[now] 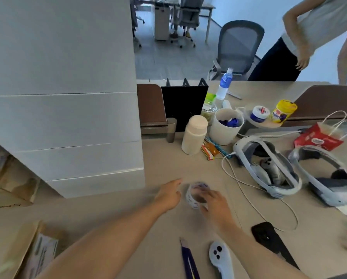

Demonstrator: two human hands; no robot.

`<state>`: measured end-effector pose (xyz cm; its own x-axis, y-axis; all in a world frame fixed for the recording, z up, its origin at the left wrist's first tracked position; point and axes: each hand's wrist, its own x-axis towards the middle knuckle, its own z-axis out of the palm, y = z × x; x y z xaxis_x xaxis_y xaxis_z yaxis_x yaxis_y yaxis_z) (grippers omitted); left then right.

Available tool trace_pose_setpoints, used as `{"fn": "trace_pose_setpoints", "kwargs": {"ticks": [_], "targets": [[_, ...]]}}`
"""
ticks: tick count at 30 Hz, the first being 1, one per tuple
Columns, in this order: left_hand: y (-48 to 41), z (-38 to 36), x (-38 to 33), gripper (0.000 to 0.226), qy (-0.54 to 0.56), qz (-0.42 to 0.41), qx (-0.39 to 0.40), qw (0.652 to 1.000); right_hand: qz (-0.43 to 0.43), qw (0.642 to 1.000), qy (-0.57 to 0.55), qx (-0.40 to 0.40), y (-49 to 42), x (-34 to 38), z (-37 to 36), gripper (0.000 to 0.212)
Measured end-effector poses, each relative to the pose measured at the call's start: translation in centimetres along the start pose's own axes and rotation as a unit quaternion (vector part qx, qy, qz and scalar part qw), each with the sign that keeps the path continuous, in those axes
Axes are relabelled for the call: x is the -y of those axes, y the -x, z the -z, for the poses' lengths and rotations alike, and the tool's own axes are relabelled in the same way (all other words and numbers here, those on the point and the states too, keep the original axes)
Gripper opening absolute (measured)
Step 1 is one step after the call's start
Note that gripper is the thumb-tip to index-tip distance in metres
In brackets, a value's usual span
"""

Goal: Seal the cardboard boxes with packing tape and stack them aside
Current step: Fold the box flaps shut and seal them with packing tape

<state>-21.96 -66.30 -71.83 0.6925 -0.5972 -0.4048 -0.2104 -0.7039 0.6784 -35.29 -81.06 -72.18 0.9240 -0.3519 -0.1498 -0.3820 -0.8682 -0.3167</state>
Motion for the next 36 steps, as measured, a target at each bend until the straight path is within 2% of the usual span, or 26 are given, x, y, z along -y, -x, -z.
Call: {"fn": "trace_pose_setpoints", "kwargs": {"ticks": [6,10,13,15,17,19,25,29,36], "targets": [[-2.6,-1.9,-0.8,0.052,0.101,0.049,0.008,0.994,0.024,0.998,0.057,0.004,-0.4,-0.5,-2.5,0.040],[-2.5,-2.4,-1.5,0.029,0.123,0.037,0.057,0.990,0.013,0.998,0.054,0.004,-0.9,-0.6,-2.5,0.032],[-3.0,-2.7,-0.1,0.038,0.119,0.040,0.070,0.990,0.017,0.998,0.065,0.017,-1.0,-0.4,-1.8,0.032],[-3.6,-2.6,1.0,0.038,0.081,0.035,0.079,0.993,0.030,0.997,0.073,0.013,-0.9,-0.3,-1.1,0.036],[-2.3,-0.9,0.2,0.049,0.045,0.029,0.080,0.995,0.049,0.995,0.085,0.012,-0.9,0.0,-0.1,0.037],[-1.3,0.6,-0.1,0.059,0.025,0.027,0.068,0.997,0.078,0.993,0.088,0.029,-0.8,0.4,0.9,0.037],[2.9,7.2,0.8,0.030,-0.036,0.025,0.004,0.999,0.174,0.983,0.035,0.053,0.2,3.1,4.3,0.030],[7.9,12.8,1.2,0.014,-0.056,0.026,-0.036,0.997,0.259,0.964,-0.004,0.061,0.4,6.2,5.6,0.022],[18.3,21.6,3.2,0.016,-0.062,0.061,-0.094,0.992,0.357,0.931,-0.065,0.040,1.2,16.3,7.6,0.014]]}}
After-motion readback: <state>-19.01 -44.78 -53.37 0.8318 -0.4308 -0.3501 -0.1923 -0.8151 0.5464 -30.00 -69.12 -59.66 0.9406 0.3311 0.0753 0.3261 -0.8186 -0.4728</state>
